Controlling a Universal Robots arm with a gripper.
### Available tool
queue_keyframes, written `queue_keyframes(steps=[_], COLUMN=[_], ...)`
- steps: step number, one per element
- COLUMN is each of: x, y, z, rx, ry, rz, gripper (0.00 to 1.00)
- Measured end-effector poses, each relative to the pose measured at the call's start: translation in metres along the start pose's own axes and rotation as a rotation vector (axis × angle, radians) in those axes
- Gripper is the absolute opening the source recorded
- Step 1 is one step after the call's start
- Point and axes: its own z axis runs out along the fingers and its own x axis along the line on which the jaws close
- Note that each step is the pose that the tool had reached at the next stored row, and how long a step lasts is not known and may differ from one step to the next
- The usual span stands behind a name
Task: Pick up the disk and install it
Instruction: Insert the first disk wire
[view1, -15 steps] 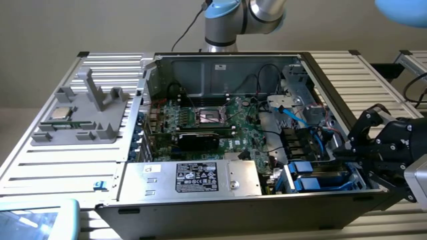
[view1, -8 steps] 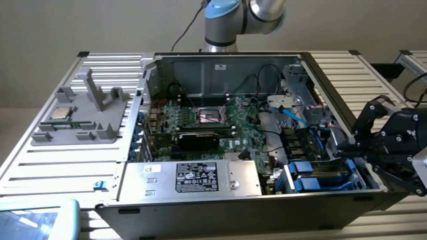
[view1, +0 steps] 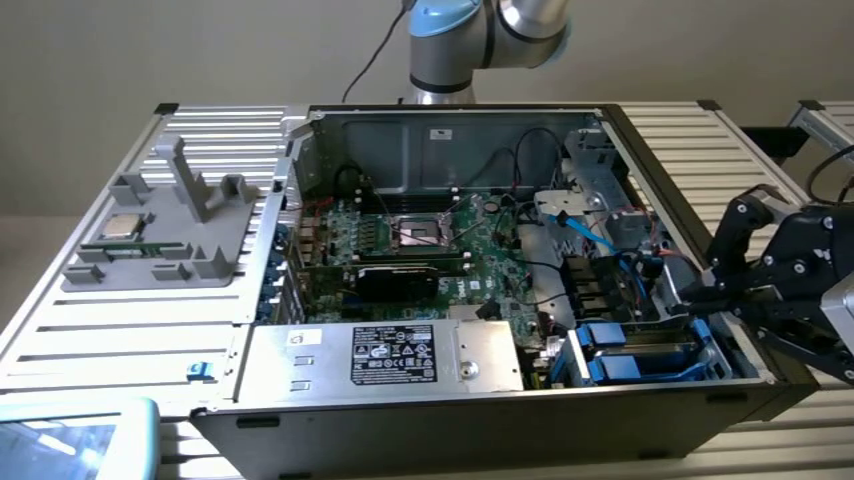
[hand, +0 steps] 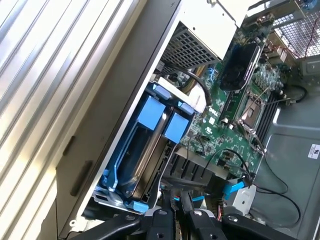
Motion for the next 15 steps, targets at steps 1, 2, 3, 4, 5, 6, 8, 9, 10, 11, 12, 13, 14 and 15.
queue_keyframes(steps=[1, 2, 3, 4, 5, 6, 8, 9, 10, 11, 12, 13, 14, 15], x=[-0.002, -0.003, -0.005, -0.006, -0.008, -0.009, -0.011, -0.011, -0.011, -0.011, -0.011, -0.011, -0.011, -0.012], y=[-0.0002, -0.0004, -0.0005, -0.0006, -0.0009, -0.0012, -0.0016, -0.0017, -0.0017, -0.0016, -0.0016, -0.0016, -0.0016, -0.0018], z=[-0.0005, -0.0011, -0.0017, -0.0022, -0.0027, -0.003, -0.0032, -0.0031, -0.0031, -0.0031, -0.0031, -0.0031, -0.0032, -0.0038], rx=[0.0004, 0.0, -0.0008, -0.0011, -0.0008, -0.0003, -0.0022, -0.0033, -0.0032, -0.0033, -0.0032, -0.0032, -0.0032, -0.0033], ry=[0.0069, 0.0138, 0.0202, 0.0274, 0.0345, 0.0422, 0.0605, 0.0637, 0.0636, 0.0638, 0.0638, 0.0637, 0.0638, 0.0657], rz=[-0.001, -0.002, -0.003, -0.004, -0.005, -0.006, -0.007, -0.007, -0.007, -0.007, -0.007, -0.007, -0.007, -0.007], gripper=[0.16, 0.16, 0.16, 0.16, 0.16, 0.16, 0.16, 0.16, 0.16, 0.16, 0.16, 0.16, 0.16, 0.16])
